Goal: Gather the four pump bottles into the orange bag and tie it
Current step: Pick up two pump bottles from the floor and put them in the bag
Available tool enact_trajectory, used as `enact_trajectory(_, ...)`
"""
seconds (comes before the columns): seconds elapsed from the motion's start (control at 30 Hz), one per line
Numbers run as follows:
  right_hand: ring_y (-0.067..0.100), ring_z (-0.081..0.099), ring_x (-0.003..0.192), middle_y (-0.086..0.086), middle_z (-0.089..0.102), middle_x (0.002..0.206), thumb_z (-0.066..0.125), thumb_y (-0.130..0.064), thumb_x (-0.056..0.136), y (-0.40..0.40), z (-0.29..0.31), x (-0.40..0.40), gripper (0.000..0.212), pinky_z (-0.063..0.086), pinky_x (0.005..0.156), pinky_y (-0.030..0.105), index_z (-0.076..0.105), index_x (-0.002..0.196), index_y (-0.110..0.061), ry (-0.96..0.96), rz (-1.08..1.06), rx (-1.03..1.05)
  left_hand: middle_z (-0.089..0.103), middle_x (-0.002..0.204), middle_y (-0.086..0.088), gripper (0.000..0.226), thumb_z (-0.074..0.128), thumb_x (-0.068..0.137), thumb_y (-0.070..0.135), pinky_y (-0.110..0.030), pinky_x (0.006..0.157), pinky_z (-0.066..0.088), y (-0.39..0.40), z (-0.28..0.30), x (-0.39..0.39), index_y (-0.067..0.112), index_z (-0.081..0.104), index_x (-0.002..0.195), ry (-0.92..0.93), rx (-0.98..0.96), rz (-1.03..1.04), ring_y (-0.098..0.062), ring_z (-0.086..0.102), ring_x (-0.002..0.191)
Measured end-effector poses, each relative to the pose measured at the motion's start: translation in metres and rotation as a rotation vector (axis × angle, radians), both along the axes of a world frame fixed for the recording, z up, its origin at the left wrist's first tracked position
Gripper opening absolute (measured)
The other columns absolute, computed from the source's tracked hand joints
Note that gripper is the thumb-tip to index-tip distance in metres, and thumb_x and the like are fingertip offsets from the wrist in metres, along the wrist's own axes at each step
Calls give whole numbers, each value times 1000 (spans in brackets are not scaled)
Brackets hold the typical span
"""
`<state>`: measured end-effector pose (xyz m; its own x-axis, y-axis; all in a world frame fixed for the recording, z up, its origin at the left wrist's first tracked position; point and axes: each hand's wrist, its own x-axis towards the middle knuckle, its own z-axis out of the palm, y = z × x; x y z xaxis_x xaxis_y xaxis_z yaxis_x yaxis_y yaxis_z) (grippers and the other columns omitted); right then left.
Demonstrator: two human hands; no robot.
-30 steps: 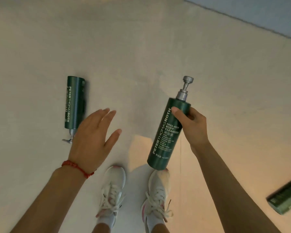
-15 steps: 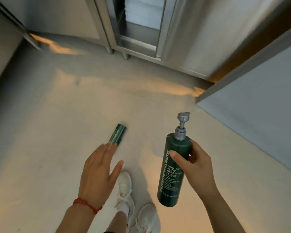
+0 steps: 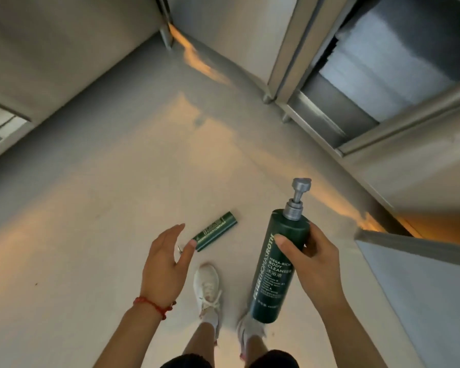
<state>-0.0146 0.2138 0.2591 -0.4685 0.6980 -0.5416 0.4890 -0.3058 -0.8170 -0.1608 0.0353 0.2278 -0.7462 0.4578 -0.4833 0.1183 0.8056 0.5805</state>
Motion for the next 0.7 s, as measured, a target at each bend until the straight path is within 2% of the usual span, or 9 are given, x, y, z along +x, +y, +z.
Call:
enact_trajectory(0.1,-10,62,74,-14,65,91,71,-7,73,18,-16,-36,36,46,61,3,58,98,-30,-6,103,10,50,134,-8,42,53,89,26,-22,98,27,0,-17,-10,12,48,128,-33,1,156,-22,42,125)
enact_trajectory(0.2,-4,63,76,-15,65,89,71,-9,73,28,-41,-69,34,47,61,4,58,95,-32,-13,257,-13,51,133,-8,41,53,89,26,-22,98,28,-3,-38,-11,12,49,128,-72,-24,324,-24,44,124)
enact_trajectory(0.27,1,63,83,-14,65,94,72,-13,72,31,-61,-89,36,50,68,9,58,100,-30,-38,385,-30,52,132,-7,40,52,89,27,-26,99,33,-3,-53,-9,14,50,126,-122,-11,507,-24,47,121)
enact_trajectory(0.33,7,62,92,-11,66,99,74,-16,71,35,-85,-101,40,50,78,21,58,106,-28,-60,504,-40,56,126,-4,36,52,90,29,-26,96,35,-1,-76,-4,15,54,123,-206,23,730,-19,50,113)
enact_trajectory(0.37,8,62,94,-11,66,101,74,-17,70,36,-97,-105,42,50,79,23,57,107,-28,-71,558,-38,57,121,-2,33,52,90,28,-26,96,35,-1,-91,0,14,56,120,-255,51,832,-16,50,110)
enact_trajectory(0.47,3,61,91,-19,63,97,74,-19,71,37,-135,-116,42,50,71,13,56,106,-32,-102,707,-18,61,108,-6,16,54,89,26,-43,99,41,-5,-144,14,19,61,102,-394,157,1115,-23,54,105)
enact_trajectory(0.53,-2,62,86,-21,63,95,75,-18,71,36,-165,-118,41,50,66,9,56,104,-34,-117,770,-4,61,105,-14,11,55,89,23,-42,93,44,-8,-183,24,17,61,94,-506,226,1340,-24,55,98)
enact_trajectory(0.6,-4,62,82,-18,66,95,75,-18,70,32,-199,-118,40,50,66,8,58,102,-34,-133,820,18,58,104,-14,16,56,88,25,-38,82,45,-11,-224,33,11,58,96,-609,276,1546,-23,53,94)
enact_trajectory(0.7,9,65,89,-8,69,98,74,-18,70,24,-250,-119,39,52,73,19,62,106,-27,-146,861,25,57,102,-13,26,61,84,31,-33,72,47,-14,-290,46,7,58,92,-730,289,1692,-23,54,93)
